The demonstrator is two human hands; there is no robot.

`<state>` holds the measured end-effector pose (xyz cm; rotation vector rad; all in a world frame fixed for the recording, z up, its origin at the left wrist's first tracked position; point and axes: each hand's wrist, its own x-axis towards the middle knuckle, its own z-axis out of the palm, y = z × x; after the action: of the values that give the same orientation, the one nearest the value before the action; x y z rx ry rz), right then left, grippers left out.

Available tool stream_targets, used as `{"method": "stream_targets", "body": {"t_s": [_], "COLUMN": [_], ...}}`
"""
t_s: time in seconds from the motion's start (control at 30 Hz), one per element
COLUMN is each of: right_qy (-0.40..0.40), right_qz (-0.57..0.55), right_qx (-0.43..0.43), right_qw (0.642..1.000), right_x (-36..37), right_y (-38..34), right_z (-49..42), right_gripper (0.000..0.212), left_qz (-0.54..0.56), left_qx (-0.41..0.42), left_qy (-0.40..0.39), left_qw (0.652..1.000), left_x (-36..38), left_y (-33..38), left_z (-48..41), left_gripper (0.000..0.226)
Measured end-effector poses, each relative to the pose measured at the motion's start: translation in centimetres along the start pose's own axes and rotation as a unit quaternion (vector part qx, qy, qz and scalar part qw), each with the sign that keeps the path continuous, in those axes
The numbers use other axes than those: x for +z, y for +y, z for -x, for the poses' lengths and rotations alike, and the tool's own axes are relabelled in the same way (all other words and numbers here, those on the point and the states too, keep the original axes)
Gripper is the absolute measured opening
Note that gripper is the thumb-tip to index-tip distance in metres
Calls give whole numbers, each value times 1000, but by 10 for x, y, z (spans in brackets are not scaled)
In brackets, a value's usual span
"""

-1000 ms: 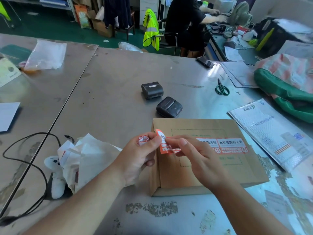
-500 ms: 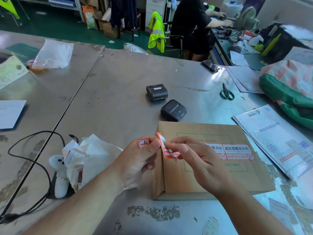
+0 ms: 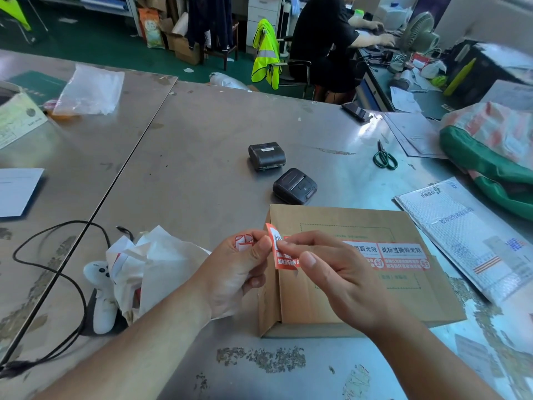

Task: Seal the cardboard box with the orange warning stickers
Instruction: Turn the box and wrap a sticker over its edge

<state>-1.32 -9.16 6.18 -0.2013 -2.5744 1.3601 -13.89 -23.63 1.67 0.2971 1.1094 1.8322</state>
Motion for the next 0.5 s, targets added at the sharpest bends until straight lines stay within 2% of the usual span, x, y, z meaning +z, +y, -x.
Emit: {"method": "stream_targets", "body": {"t_s": [0.13, 0.27, 0.4, 0.5], "right_qy": [-7, -10, -6, -7], "right_qz": [6, 11, 16, 28], "right_qx": [2, 2, -1, -6], "right_qw": [1000, 1000, 1000, 1000], "right_x": [-1, -1, -1, -3], "right_y": [0, 2, 5, 6], "right_z": [2, 4, 6, 7], "right_gripper": [44, 41, 41, 41], "left_qz": [-15, -19, -16, -20], "left_qx": [8, 4, 0, -4], "left_qy": [6, -1, -6, 1], "left_qw": [1000, 1000, 1000, 1000], "left_x": [1, 1, 1, 3], "left_y": [-2, -3, -4, -3], "left_z": [-1, 0, 2, 4], "left_gripper": [69, 57, 63, 41]}}
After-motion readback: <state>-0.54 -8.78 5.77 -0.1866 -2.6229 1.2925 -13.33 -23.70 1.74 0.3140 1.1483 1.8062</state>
